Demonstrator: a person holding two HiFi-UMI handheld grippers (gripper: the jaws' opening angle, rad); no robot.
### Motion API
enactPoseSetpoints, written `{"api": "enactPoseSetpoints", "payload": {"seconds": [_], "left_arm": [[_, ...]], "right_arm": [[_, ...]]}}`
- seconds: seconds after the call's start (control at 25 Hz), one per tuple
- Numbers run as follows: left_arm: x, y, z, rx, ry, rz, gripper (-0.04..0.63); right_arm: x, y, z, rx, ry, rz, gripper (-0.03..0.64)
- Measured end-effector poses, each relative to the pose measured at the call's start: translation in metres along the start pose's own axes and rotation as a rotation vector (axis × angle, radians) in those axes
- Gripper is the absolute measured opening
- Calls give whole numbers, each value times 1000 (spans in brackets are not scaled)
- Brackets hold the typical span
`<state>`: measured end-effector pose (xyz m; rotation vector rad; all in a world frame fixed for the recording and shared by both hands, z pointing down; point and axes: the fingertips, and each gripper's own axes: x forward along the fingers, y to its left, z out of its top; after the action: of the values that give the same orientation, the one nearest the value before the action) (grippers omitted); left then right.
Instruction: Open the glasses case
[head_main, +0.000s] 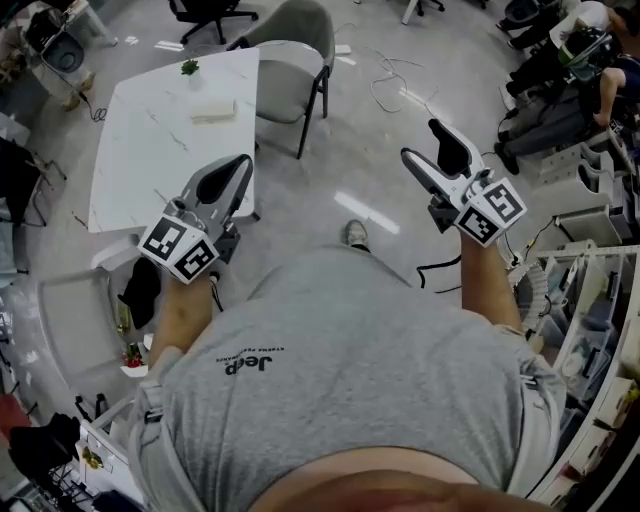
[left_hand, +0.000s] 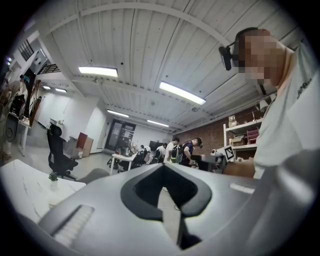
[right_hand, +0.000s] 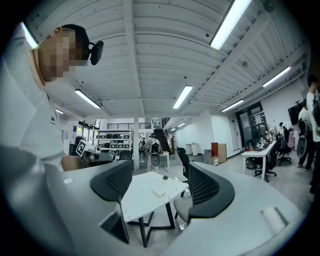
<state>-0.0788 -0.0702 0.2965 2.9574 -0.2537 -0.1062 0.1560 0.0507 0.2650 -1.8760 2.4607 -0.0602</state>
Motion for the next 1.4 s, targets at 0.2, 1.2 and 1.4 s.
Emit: {"api": "enactPoseSetpoints", "payload": {"seconds": [0.2, 1.2, 1.4], "left_arm": [[62, 26, -2, 34, 11, 66, 48], [156, 197, -3, 8, -10, 406, 48], [122, 245, -14, 11, 3, 425, 48]], "right_arm": [[26, -80, -8, 32, -16, 55, 344], [285, -180, -22, -111, 70, 503, 344], [352, -131, -41, -132, 110, 551, 344]]}}
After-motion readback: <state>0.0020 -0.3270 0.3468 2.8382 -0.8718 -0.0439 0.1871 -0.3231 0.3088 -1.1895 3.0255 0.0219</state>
